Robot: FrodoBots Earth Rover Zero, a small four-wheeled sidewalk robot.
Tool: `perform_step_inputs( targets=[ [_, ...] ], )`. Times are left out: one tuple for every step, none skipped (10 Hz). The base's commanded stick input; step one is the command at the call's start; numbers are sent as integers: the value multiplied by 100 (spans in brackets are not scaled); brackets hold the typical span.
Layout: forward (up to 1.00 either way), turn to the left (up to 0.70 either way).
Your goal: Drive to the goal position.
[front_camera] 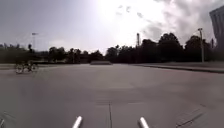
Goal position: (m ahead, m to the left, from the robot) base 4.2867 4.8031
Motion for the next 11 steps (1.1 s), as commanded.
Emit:
perform_step_inputs(
  targets=[
    [99,-1],
    [99,-1],
    [99,-1],
    [99,-1],
    [99,-1],
    [99,0],
    [99,2],
    [99,2],
    [99,2],
    [99,1],
    [99,1]
  ],
)
